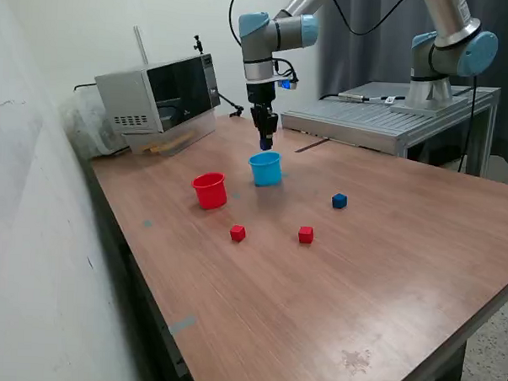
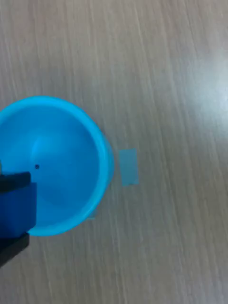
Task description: Place red objects in the red bin, and blue objects in the blue bin.
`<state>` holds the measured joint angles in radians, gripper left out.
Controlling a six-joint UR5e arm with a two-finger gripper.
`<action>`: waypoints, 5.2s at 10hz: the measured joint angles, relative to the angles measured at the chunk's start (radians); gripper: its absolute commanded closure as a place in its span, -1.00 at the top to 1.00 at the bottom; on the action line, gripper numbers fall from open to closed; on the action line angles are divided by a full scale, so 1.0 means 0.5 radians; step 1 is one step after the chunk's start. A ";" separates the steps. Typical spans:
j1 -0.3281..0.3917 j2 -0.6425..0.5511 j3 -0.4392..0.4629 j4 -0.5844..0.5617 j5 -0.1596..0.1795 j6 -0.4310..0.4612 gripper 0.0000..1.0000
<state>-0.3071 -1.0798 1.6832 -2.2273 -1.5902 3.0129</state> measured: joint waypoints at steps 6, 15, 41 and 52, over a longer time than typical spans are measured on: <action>-0.034 0.001 -0.010 0.009 -0.022 0.003 1.00; 0.626 -0.326 0.101 0.472 0.036 0.590 1.00; 0.748 0.265 0.093 -0.230 0.044 0.242 1.00; 0.757 0.334 0.030 -0.215 0.044 0.242 -1.00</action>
<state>0.0714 -0.9127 1.6984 -2.3348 -1.5683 3.1339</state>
